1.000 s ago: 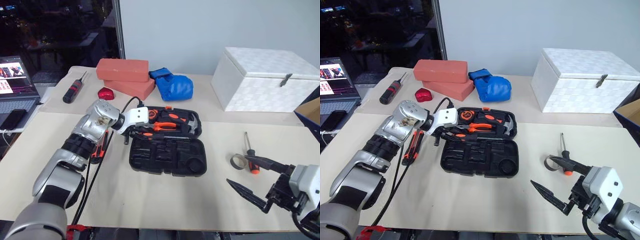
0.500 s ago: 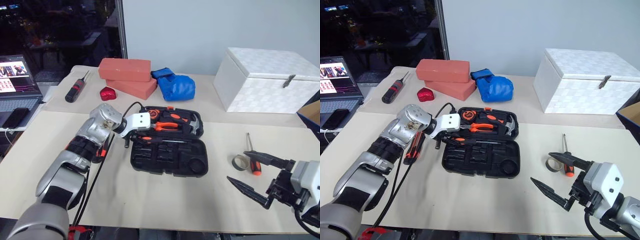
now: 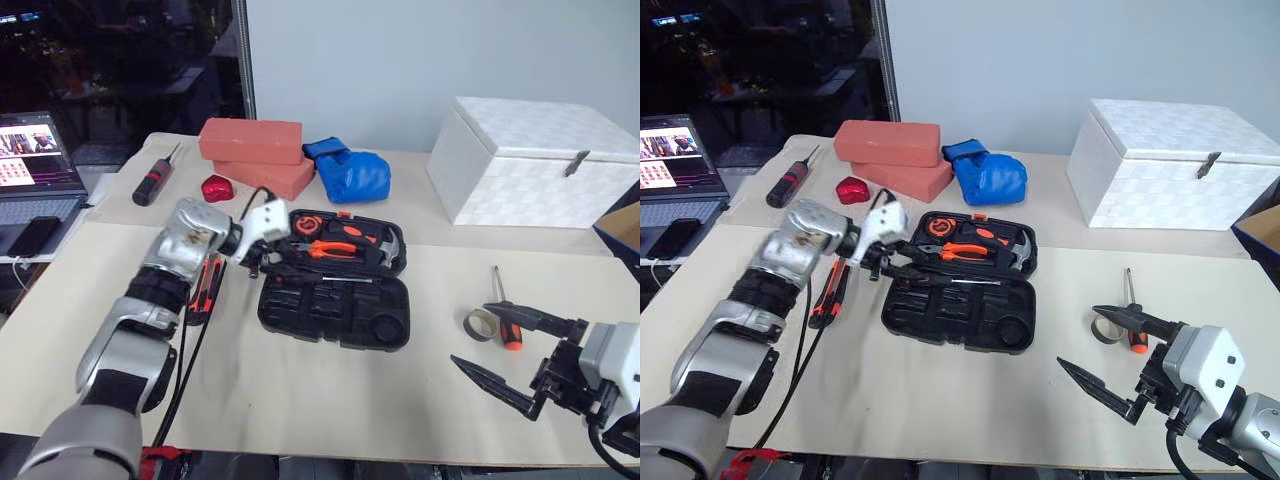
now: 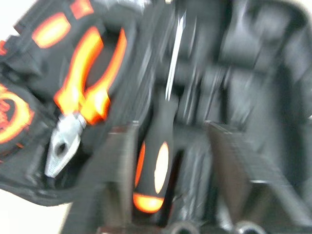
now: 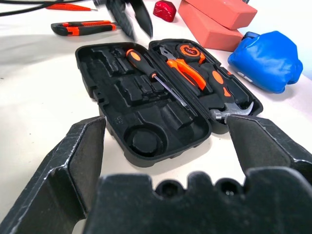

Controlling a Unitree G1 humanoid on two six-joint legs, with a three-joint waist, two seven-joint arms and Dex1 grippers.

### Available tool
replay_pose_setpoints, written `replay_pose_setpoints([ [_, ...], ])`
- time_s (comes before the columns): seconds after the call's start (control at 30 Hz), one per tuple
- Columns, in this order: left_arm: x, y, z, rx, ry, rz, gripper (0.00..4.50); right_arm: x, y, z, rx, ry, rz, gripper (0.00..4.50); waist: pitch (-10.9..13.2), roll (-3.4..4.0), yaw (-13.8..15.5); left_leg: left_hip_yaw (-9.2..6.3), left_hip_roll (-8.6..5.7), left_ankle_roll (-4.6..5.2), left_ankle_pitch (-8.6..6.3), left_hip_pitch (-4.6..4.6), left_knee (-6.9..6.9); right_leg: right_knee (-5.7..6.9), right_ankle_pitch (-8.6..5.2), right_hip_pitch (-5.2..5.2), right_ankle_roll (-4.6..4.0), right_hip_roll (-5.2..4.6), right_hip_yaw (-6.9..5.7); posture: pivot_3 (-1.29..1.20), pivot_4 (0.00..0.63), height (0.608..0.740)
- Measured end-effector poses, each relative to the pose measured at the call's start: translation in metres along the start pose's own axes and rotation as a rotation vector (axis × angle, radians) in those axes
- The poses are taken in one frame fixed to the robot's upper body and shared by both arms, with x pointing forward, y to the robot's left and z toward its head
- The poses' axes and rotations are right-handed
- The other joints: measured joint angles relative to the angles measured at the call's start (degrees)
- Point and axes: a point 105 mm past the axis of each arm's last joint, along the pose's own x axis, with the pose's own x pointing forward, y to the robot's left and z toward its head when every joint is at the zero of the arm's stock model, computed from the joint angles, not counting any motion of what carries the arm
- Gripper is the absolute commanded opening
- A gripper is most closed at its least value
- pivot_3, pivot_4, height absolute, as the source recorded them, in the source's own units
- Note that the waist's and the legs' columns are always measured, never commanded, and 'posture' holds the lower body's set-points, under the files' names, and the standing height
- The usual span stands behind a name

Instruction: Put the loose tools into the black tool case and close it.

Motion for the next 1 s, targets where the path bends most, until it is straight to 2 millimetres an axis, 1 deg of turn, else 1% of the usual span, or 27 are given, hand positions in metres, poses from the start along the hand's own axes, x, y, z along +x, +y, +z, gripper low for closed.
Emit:
replay_pose_setpoints([
  [0.07, 0.014, -0.001, -0.005, -0.074, -0.045, 0.054, 0.13, 0.001, 0.0, 0.0, -0.001, -0.005, -0.004, 4.5, 0.0, 0.04, 0.3, -0.05, -0.04, 0.01, 0.0, 0.0, 0.0, -0.01, -0.03, 0.05, 0.04, 0.0, -0.01, 0.0, 0.15, 0.74],
  [0.1, 0.021, -0.002, -0.009, -0.102, -0.061, 0.074, 0.02, 0.002, -0.001, 0.0, -0.001, -0.006, -0.007, 4.5, 0.0, 0.04, 0.5, -0.08, -0.04, 0.01, 0.0, -0.01, 0.0, -0.03, -0.03, 0.05, 0.04, 0.01, -0.01, 0.0, 0.15, 0.74],
  [0.17, 0.038, -0.003, -0.021, -0.162, -0.075, 0.135, 0.02, 0.003, -0.002, 0.0, 0.0, -0.006, -0.019, 4.5, 0.0, 0.03, 0.5, -0.11, -0.06, 0.01, 0.0, -0.03, 0.0, -0.04, -0.02, 0.05, 0.04, 0.03, 0.0, 0.0, 0.15, 0.74],
  [0.23, 0.048, -0.006, -0.029, -0.183, -0.07, 0.161, 0.02, 0.004, -0.001, -0.002, 0.006, 0.002, -0.025, 4.5, 0.0, 0.03, 0.5, -0.12, -0.06, 0.01, 0.0, -0.02, 0.0, -0.03, -0.02, 0.06, 0.04, 0.04, 0.01, 0.0, 0.15, 0.74],
  [0.3, 0.058, -0.008, -0.042, -0.168, -0.022, 0.193, 0.02, 0.004, -0.001, -0.006, 0.013, 0.031, -0.028, 4.5, 0.0, 0.04, 0.3, -0.14, -0.04, 0.01, 0.0, 0.02, 0.0, -0.02, -0.02, 0.06, 0.03, 0.08, 0.02, 0.0, 0.15, 0.74],
  [0.33, 0.06, -0.008, -0.045, -0.142, -0.005, 0.205, 0.02, 0.003, -0.002, -0.011, 0.015, 0.063, -0.032, 4.5, 0.0, 0.05, 0.3, -0.14, -0.04, 0.01, -0.01, 0.04, 0.0, -0.01, -0.03, 0.08, 0.02, 0.08, 0.02, 0.0, 0.15, 0.74],
  [0.4, 0.063, -0.008, -0.049, -0.073, 0.03, 0.213, 0.02, 0.002, -0.004, -0.019, 0.004, 0.133, -0.04, 4.5, -0.1, 0.15, 0.2, -0.15, -0.03, 0.0, -0.01, 0.14, 0.0, -0.03, -0.04, 0.19, -0.01, 0.09, 0.02, 0.0, 0.15, 0.74],
  [0.53, 0.063, -0.007, -0.055, 0.014, 0.059, 0.221, 0.02, -0.002, -0.007, -0.03, 0.019, 0.208, -0.06, 4.5, -0.5, 0.47, 0.0, -0.13, -0.03, -0.05, -0.04, 0.42, 0.0, -0.04, -0.06, 0.34, -0.04, 0.07, 0.05, 0.0, 0.15, 0.74],
  [0.6, 0.062, -0.006, -0.058, 0.039, 0.05, 0.232, 0.02, -0.004, -0.011, -0.036, 0.035, 0.243, -0.095, 4.5, -0.6, 0.6, -0.3, -0.14, -0.03, -0.41, -0.26, 0.54, -0.01, -0.03, -0.06, 0.38, -0.05, 0.07, 0.05, 0.0, 0.15, 0.74],
  [0.67, 0.057, -0.004, -0.057, 0.001, -0.02, 0.249, 0.02, -0.005, -0.019, -0.039, 0.038, 0.26, -0.161, 4.5, -0.6, 0.64, -0.7, -0.15, -0.03, -0.43, -0.27, 0.53, -0.02, -0.02, -0.06, 0.32, -0.05, 0.07, 0.04, 0.0, 0.15, 0.74],
  [0.7, 0.054, -0.006, -0.057, -0.032, -0.063, 0.245, 0.02, -0.005, -0.021, -0.041, 0.049, 0.269, -0.186, 4.5, -0.6, 0.66, -0.9, -0.15, -0.03, -0.43, -0.27, 0.5, -0.02, -0.02, -0.06, 0.27, -0.05, 0.07, 0.05, 0.0, 0.15, 0.74],
  [0.77, 0.048, -0.016, -0.051, -0.088, -0.17, 0.203, 0.02, -0.008, -0.027, -0.048, 0.097, 0.303, -0.255, 4.5, -0.5, 0.61, -1.0, -0.16, -0.02, -0.42, -0.26, 0.39, -0.02, 0.0, -0.03, 0.2, -0.1, 0.07, 0.05, 0.0, 0.15, 0.74],
  [0.83, 0.036, -0.028, -0.037, -0.116, -0.231, 0.104, 0.52, -0.011, -0.038, -0.055, 0.127, 0.368, -0.335, 4.5, -0.4, 0.6, -1.1, -0.14, -0.02, -0.35, -0.21, 0.14, -0.02, -0.01, 0.0, 0.05, -0.14, 0.07, 0.05, 0.0, 0.15, 0.74],
  [0.87, 0.026, -0.033, -0.026, -0.113, -0.263, 0.067, 0.7, -0.015, -0.046, -0.061, 0.125, 0.432, -0.394, 4.5, -0.4, 0.63, -1.1, -0.14, -0.03, -0.25, -0.15, 0.13, -0.02, -0.02, 0.0, 0.05, -0.14, 0.06, 0.06, 0.0, 0.15, 0.74],
  [0.9, 0.017, -0.037, -0.015, -0.091, -0.292, 0.044, 1.17, -0.02, -0.055, -0.066, 0.101, 0.496, -0.46, 4.5, -0.4, 0.65, -1.0, -0.13, -0.04, -0.04, -0.02, 0.1, -0.02, -0.03, 0.0, 0.03, -0.14, 0.05, 0.06, 0.0, 0.15, 0.74],
  [0.93, 0.007, -0.043, -0.005, -0.066, -0.316, 0.017, 1.61, -0.024, -0.066, -0.07, 0.103, 0.543, -0.514, 4.5, -0.4, 0.68, -1.0, -0.12, -0.04, -0.02, -0.02, 0.09, -0.06, -0.09, -0.01, 0.04, -0.14, 0.05, 0.06, 0.0, 0.15, 0.74],
  [0.97, 0.003, -0.048, 0.001, -0.052, -0.327, -0.007, 1.89, -0.026, -0.073, -0.073, 0.118, 0.561, -0.542, 4.5, -0.4, 0.67, -1.0, -0.11, -0.02, -0.02, -0.02, 0.08, -0.06, -0.13, -0.01, 0.03, -0.14, 0.05, 0.07, 0.0, 0.15, 0.74],
  [1.0, -0.002, -0.06, 0.01, -0.032, -0.344, -0.055, 2.35, -0.028, -0.083, -0.078, 0.179, 0.587, -0.574, 4.5, -0.4, 0.68, -1.0, -0.1, -0.04, 0.0, -0.03, 0.07, -0.08, -0.19, -0.02, 0.06, -0.13, 0.05, 0.09, 0.0, 0.15, 0.74],
])
